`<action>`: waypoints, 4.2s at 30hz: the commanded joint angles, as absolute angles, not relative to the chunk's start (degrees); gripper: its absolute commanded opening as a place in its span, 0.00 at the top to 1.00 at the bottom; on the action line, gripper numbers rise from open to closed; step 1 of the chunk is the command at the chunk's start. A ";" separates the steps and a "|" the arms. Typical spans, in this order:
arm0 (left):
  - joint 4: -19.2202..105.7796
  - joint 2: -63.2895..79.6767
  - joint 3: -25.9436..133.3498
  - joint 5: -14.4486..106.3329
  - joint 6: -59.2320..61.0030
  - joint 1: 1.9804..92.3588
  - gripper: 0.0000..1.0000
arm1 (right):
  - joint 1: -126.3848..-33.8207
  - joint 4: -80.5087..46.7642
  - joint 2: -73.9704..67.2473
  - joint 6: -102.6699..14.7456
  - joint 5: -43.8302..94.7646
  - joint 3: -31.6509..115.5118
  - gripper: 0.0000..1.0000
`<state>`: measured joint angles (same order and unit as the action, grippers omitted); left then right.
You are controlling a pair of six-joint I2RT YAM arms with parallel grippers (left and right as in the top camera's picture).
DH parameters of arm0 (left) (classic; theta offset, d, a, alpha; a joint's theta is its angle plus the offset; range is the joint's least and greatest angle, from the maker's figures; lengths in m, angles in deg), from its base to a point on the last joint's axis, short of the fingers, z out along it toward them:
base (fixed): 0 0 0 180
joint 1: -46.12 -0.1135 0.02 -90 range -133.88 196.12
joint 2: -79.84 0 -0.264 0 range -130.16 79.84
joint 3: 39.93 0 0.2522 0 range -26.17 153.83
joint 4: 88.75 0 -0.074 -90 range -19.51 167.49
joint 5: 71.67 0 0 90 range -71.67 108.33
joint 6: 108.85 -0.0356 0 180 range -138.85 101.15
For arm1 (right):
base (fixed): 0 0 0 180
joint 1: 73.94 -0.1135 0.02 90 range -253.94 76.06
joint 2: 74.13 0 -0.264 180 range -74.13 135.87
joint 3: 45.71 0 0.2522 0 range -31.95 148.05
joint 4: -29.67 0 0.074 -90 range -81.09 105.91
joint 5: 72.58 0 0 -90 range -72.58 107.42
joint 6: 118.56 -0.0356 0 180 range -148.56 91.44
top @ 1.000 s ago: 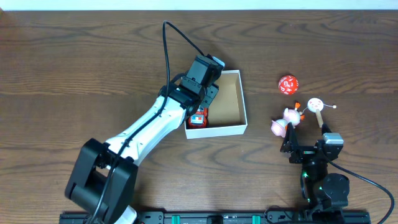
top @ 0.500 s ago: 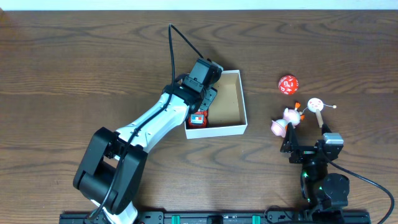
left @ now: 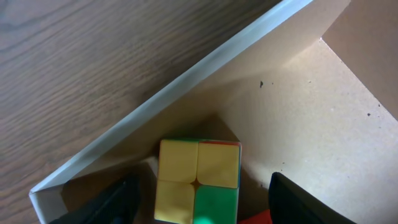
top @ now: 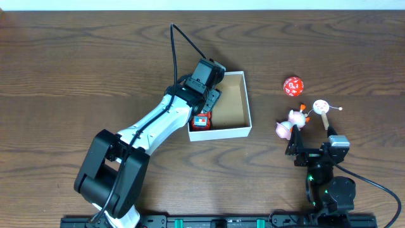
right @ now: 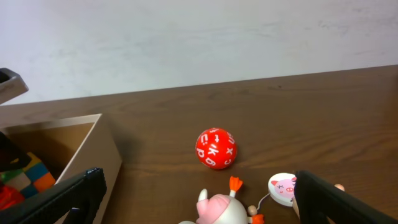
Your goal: Pack container
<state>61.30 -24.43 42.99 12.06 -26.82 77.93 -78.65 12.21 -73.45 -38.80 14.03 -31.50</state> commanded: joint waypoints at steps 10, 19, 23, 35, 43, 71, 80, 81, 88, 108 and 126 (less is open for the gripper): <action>58.42 -6.85 43.61 3.30 -9.64 76.91 0.33 | -78.12 12.08 -73.82 -38.37 14.05 -31.63 0.01; 51.71 2.46 43.61 -12.37 0.11 67.59 0.14 | -78.12 12.08 -73.82 -38.37 14.05 -31.63 0.01; 48.19 3.13 43.61 -12.37 0.11 61.26 0.07 | -78.12 12.08 -73.82 -38.37 14.07 -31.63 0.01; 40.67 3.11 43.58 -12.35 0.11 56.16 0.02 | -78.12 12.08 -73.82 -38.37 14.05 -31.63 0.01; 40.56 3.11 43.58 -12.35 0.11 56.16 0.02 | -78.12 12.08 -73.82 -38.37 14.07 -31.63 0.01; 40.56 3.11 43.58 -12.35 0.11 56.16 0.02 | -78.12 -16.53 -45.18 -43.55 13.11 5.20 0.01; 40.56 3.11 43.58 -12.35 0.11 56.16 0.02 | -78.17 -38.54 -16.36 -45.54 16.82 26.25 0.01; 40.56 3.11 43.58 -12.35 0.11 56.16 0.02 | -78.28 -39.35 -13.40 -46.26 17.06 26.77 0.01; 40.56 3.11 43.58 -12.35 0.11 56.16 0.02 | -78.52 -39.55 0.37 -46.76 16.82 26.75 0.01; 40.56 3.11 43.58 -12.33 0.11 56.16 0.02 | -78.50 -28.90 19.25 -52.31 16.80 26.07 0.01; 40.56 3.11 43.58 -12.35 0.11 56.16 0.02 | -78.52 -29.25 21.85 -52.07 16.80 26.58 0.92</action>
<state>40.47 2.59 42.99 -11.26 -0.61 56.40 -78.65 -28.31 24.28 -52.07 16.69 25.96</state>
